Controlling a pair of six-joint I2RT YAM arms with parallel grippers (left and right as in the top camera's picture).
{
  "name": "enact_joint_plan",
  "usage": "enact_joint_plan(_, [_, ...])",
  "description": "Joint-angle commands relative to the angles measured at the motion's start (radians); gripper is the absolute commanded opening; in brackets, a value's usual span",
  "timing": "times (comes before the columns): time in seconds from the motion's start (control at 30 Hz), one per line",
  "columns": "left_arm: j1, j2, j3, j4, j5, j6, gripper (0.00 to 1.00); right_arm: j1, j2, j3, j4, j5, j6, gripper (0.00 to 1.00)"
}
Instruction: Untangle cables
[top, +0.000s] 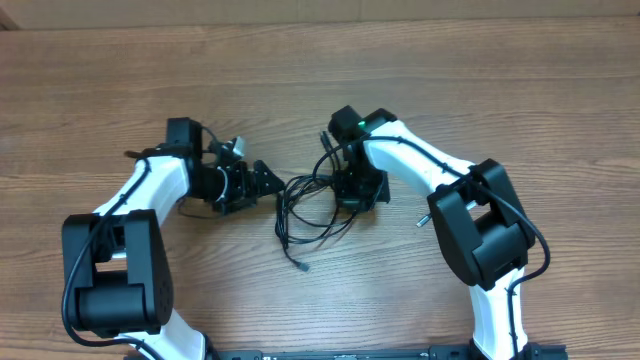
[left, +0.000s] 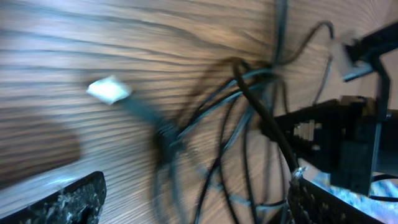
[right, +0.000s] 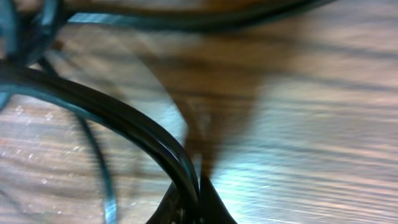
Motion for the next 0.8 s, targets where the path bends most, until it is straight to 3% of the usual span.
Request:
enact_joint_plan(0.0, [-0.076,0.008,0.000,0.045,0.043,0.011,0.92,0.047,0.010,-0.006,0.031,-0.010,-0.004,0.10])
enact_joint_plan(0.13, [-0.135,0.008,0.000,0.055,0.000,0.003,0.87,0.050,0.010,-0.006,0.039,-0.022,0.000,0.10])
enact_joint_plan(0.2, [-0.148,0.008,0.000,0.080,-0.070,-0.011,0.80,0.050,0.010,-0.006,0.038,-0.022,0.000,0.10])
enact_joint_plan(0.23, [-0.149,0.008,0.000,0.090,-0.096,-0.027,0.71,0.050,0.010,-0.006,0.038,-0.021,0.000,0.10])
enact_joint_plan(0.3, [-0.150,0.008,0.000,0.089,-0.110,-0.042,0.38,0.050,0.010,-0.006,0.039,-0.021,0.000,0.10])
enact_joint_plan(0.37, [-0.152,0.008,0.000,0.060,-0.132,-0.037,0.15,0.048,0.010,-0.006,0.040,-0.021,0.000,0.10])
enact_joint_plan(0.43, [-0.153,0.008,0.000,0.011,-0.200,-0.030,0.04,0.045,0.010,-0.006,0.040,-0.021,0.000,0.10])
enact_joint_plan(0.47, [-0.153,0.008,0.000,-0.004,-0.227,-0.029,0.04,0.045,0.010,-0.006,0.044,-0.021,0.000,0.10])
enact_joint_plan(0.5, [-0.153,0.008,0.000,-0.008,-0.225,-0.022,0.36,0.045,0.010,-0.006,0.050,-0.022,0.000,0.10])
enact_joint_plan(0.53, [-0.155,0.008,0.000,-0.006,-0.196,-0.022,0.54,0.045,0.010,-0.006,0.056,-0.022,0.001,0.10])
enact_joint_plan(0.77, [-0.222,0.015,0.000,0.026,-0.261,-0.065,0.59,0.045,0.010,-0.006,0.063,-0.029,0.008,0.10])
